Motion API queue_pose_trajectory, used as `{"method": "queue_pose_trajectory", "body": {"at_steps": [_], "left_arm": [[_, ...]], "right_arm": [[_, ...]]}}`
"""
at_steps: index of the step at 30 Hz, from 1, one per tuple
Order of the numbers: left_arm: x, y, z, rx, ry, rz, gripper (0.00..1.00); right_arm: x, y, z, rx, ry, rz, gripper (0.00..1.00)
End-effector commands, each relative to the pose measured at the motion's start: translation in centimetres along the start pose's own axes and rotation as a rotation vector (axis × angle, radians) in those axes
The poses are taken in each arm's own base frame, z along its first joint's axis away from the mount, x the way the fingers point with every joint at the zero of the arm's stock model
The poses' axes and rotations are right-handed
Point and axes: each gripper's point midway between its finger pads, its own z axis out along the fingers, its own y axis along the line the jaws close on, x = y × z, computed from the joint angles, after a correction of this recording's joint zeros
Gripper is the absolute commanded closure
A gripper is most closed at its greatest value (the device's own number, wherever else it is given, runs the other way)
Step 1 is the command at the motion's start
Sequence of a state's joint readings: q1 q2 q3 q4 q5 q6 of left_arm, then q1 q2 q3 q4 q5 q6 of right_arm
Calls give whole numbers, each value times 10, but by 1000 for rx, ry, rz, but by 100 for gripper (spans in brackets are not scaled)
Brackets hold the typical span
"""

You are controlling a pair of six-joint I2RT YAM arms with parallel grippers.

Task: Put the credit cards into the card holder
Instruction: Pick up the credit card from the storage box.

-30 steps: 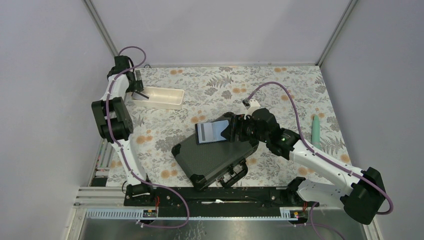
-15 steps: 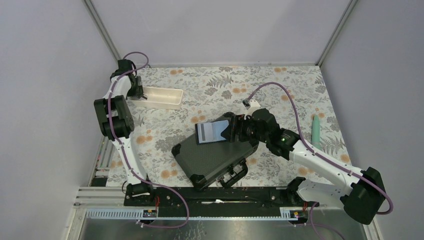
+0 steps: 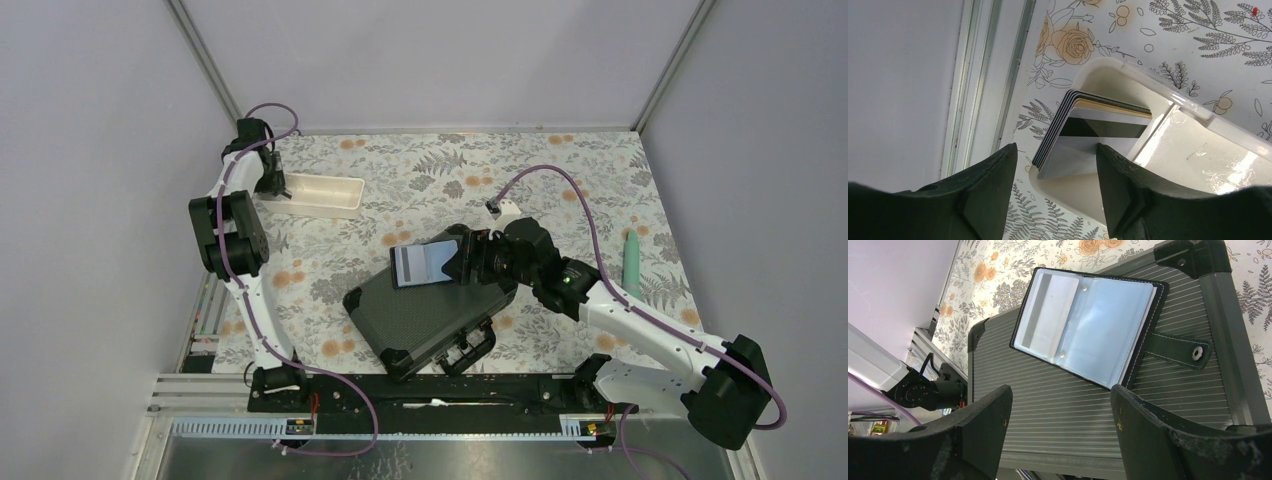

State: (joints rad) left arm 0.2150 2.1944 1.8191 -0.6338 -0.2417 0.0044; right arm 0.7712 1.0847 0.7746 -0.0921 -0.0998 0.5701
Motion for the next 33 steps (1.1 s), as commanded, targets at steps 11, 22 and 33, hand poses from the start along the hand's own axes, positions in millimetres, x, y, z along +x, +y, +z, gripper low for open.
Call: {"method": "queue_pose_trajectory", "body": {"at_steps": [11,22,33], "left_arm": [[-45,20,-45,-65,-162,-26,51],[-38,18,-40,-62,-147,-17,54],[-28,14,-27,-52,-105,1,57]], "right_arm": [[-11,10,-5,-44,-38,-1,22],[-11,10,-6,-48,-38,-1,22],[-12,10,-6,-46,-42,2,22]]}}
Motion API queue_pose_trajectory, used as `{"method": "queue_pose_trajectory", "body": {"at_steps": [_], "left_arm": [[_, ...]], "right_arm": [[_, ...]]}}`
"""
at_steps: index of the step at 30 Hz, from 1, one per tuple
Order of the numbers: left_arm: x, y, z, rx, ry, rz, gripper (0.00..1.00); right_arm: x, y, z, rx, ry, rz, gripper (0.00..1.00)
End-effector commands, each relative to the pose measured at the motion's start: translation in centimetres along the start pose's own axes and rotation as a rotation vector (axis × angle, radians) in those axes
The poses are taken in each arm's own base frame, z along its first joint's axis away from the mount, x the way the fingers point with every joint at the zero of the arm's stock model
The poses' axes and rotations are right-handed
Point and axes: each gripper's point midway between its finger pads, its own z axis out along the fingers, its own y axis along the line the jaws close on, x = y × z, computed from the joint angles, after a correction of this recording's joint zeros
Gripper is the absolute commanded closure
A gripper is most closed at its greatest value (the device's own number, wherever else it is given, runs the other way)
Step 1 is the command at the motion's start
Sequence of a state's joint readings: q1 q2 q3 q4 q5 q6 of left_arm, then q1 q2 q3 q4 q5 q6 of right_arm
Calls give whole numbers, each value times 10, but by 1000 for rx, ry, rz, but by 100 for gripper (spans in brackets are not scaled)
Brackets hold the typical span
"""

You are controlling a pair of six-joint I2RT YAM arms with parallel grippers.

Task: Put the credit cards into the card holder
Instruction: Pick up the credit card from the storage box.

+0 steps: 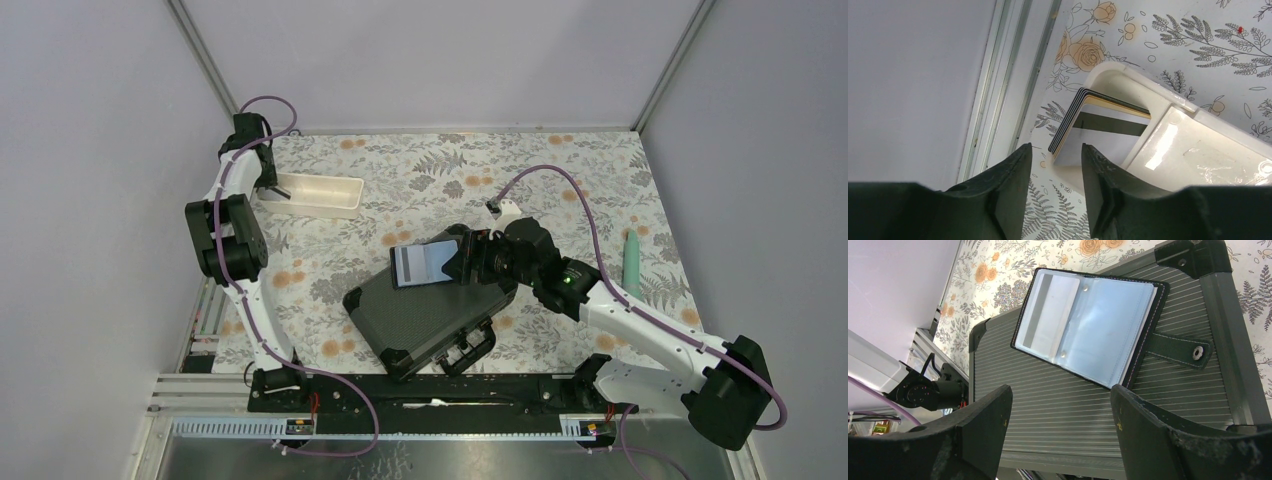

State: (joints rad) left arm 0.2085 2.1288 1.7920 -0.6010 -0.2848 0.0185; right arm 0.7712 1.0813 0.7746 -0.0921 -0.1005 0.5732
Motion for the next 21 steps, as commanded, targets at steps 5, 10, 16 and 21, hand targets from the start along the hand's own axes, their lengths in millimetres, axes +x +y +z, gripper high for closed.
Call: {"method": "queue_pose_trajectory", "body": {"at_steps": [5,10,16,21], "left_arm": [[-11,4,-5,-13,-36,2,62],[-6,1,0,-4,-20,8,60],[-1,-2,6,6,-3,14,60],[6,-5,14,11,19,24,61]], "right_arm": [[-10,8,-5,-42,-35,0,22],[-11,8,-5,-42,-38,0,22],[-11,8,-5,-42,-40,0,22],[-10,8,-6,-41,-40,2,22]]}}
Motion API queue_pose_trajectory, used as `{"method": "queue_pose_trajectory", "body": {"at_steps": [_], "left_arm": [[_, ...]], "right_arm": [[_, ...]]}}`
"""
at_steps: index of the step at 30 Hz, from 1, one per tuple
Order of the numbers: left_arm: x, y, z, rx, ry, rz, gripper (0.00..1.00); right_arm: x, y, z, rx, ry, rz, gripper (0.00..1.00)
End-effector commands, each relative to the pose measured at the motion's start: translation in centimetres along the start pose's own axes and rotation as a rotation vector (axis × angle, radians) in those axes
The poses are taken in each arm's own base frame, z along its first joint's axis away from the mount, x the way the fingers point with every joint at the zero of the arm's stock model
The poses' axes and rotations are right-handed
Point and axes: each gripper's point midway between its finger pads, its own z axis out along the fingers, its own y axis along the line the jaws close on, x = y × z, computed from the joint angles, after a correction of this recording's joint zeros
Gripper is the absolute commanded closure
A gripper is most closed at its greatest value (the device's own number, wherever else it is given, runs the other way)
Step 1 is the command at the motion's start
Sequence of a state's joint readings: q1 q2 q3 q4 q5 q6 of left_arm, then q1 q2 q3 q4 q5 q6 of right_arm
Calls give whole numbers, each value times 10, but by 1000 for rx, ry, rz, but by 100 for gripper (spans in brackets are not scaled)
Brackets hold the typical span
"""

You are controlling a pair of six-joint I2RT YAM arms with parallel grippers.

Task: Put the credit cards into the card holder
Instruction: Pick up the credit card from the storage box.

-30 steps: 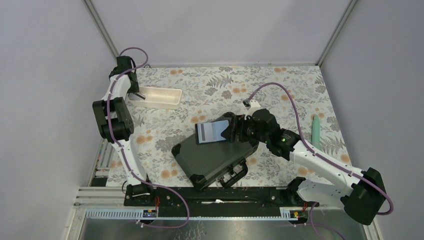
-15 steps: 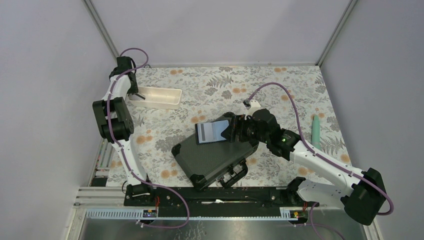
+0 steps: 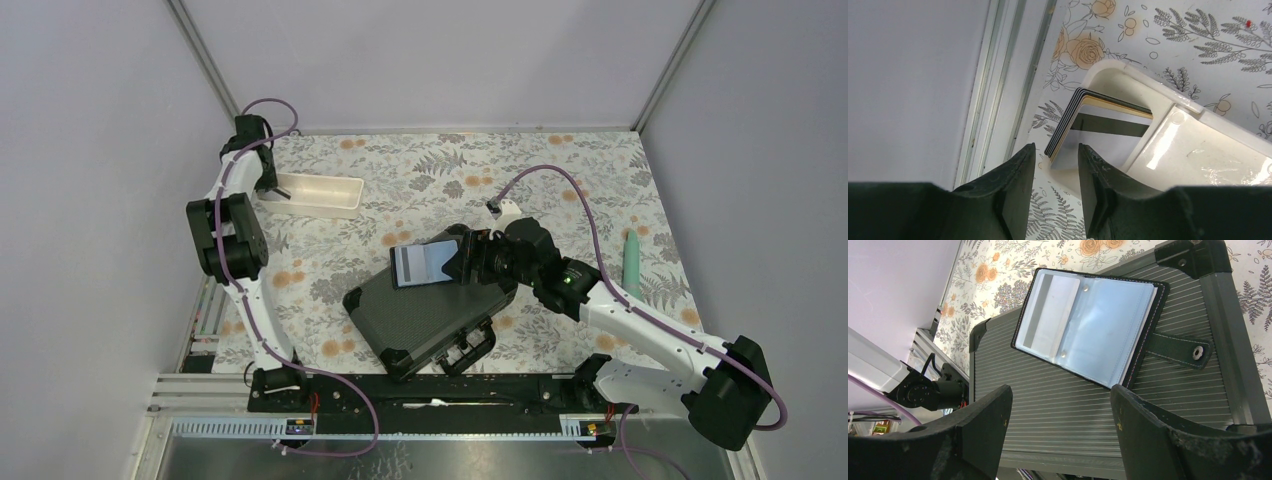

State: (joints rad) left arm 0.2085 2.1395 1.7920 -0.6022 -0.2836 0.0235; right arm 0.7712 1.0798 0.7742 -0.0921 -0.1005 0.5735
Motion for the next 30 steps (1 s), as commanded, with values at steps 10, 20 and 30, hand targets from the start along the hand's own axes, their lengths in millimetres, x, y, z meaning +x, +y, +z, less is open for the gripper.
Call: {"method": "queue_pose_trajectory", "body": {"at_steps": [10,20,30], "left_arm": [[3,-2,11,-7,10,12,78],[-7,3,-3,-10,-21,2,80],[-13,7,-14,-14,-47,-13,90]], "right_arm": [[-10,7,-5,-35,-40,1,22],[-11,8,-5,-39,-43,0,22],[-11,8,-6,-41,-45,0,22]]}}
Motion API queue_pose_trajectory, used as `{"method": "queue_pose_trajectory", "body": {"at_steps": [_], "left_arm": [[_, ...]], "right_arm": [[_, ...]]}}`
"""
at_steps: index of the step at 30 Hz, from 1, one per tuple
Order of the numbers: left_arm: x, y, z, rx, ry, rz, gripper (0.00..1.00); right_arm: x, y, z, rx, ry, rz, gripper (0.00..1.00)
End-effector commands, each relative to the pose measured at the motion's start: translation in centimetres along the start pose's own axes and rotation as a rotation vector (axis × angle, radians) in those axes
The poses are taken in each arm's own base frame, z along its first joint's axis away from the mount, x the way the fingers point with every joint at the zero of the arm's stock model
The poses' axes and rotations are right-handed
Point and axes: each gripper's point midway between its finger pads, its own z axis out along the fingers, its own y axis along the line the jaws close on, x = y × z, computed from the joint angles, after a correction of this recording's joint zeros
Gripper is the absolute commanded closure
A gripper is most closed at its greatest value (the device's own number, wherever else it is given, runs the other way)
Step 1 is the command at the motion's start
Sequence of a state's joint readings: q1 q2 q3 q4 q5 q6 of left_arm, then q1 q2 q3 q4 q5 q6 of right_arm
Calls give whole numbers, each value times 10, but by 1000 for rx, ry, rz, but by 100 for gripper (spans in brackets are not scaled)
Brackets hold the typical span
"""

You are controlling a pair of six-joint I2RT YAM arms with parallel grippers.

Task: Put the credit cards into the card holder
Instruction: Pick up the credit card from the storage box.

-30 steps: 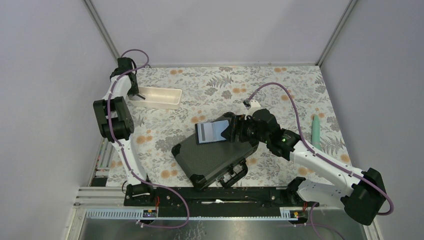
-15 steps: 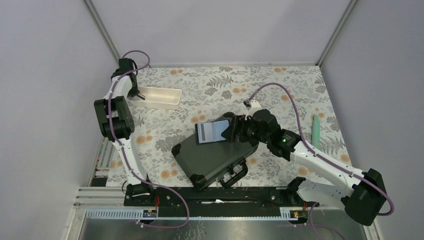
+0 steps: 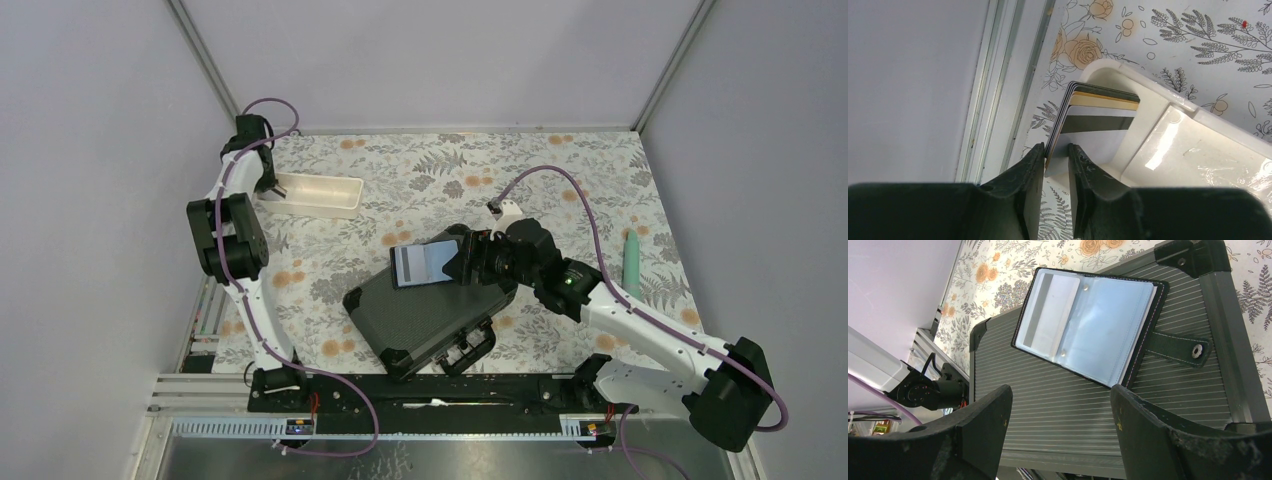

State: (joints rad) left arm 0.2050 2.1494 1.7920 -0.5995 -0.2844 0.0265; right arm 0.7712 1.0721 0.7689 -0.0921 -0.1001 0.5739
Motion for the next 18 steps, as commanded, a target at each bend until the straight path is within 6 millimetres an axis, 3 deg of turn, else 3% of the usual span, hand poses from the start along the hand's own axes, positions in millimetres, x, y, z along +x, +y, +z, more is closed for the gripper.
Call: {"method": "queue_pose_trajectory", "body": {"at_steps": [1,14,18], "left_arm": [[-17,10,-20,-14,-59,-25,90],[-19,2,-34,51,-64,-37,92],[-22,0,-38,69,-74,-45,97]], "right_arm": [[-12,9,-5,-40,-44,0,22],[-12,11,-7,-52,-42,0,22],[-13,12,-7,-52,-41,1,22]]}}
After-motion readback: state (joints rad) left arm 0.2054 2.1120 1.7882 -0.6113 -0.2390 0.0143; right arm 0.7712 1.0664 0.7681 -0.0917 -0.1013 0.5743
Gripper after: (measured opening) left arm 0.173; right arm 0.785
